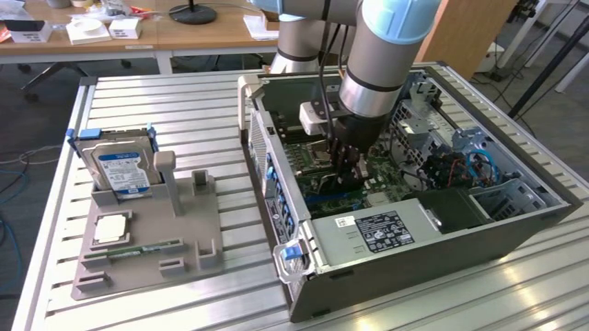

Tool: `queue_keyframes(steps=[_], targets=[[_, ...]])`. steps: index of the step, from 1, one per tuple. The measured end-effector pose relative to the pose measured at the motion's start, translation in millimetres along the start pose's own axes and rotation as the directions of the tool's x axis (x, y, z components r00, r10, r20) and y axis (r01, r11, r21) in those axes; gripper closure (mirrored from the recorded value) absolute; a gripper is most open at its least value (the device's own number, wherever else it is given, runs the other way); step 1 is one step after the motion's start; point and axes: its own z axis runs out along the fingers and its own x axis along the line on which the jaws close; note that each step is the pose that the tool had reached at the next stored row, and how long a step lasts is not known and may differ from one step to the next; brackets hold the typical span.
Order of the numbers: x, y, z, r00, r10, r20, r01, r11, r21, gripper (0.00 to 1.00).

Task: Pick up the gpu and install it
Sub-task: 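Insert the gpu into the slot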

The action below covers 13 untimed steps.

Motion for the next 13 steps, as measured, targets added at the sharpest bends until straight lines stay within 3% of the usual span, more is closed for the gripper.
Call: queue_keyframes(steps=[13], targets=[[0.1, 0.0, 0.9, 1.0, 0.0, -0.0003, 0.0, 1.0, -0.0001, 0.74]])
